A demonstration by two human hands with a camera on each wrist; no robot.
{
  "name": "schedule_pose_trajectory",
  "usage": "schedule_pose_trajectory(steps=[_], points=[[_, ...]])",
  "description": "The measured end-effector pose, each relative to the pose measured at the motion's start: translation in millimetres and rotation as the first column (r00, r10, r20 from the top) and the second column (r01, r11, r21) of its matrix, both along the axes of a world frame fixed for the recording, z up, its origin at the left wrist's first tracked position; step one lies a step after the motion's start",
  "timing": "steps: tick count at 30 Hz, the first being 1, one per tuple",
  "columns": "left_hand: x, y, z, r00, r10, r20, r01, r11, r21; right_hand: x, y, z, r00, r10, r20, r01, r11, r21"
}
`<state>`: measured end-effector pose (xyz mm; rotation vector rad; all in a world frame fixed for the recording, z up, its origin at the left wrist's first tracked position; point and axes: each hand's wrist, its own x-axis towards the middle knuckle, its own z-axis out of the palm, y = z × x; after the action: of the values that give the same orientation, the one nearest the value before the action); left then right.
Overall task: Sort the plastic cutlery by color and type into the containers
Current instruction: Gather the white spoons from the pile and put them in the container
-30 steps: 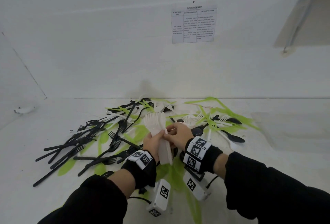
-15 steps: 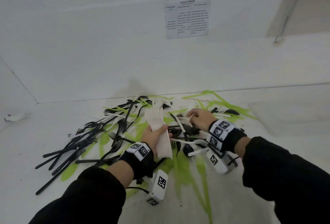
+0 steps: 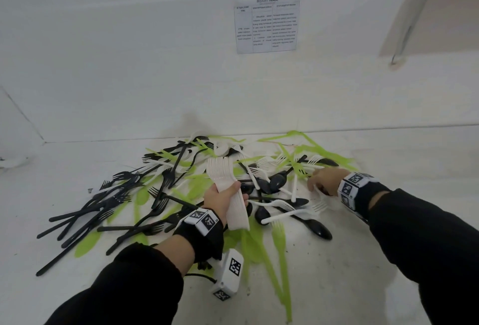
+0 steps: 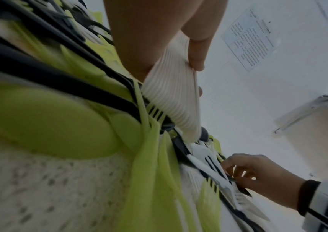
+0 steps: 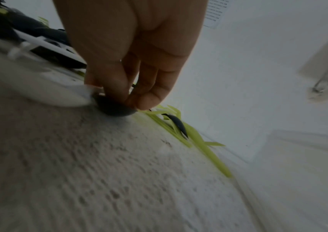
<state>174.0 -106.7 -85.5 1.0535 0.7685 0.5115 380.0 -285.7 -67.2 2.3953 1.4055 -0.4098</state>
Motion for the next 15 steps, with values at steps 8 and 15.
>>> schedule_pose_trajectory(steps=[8,15], points=[[-2.6,-11.0,-2.7,0.999,0.045,0.003,-0.045,0.999,0.022,0.4,-4.3,-4.6,0.986,0.156,-0.060,-0.125,0.926,0.356],[-7.8,-17.9,-6.7,0.997,0.072,-0.020,-0.071,0.995,0.064,-5.6,-5.1,8.7,0.971,0.049,-0.233,0.079,0.858,0.508]])
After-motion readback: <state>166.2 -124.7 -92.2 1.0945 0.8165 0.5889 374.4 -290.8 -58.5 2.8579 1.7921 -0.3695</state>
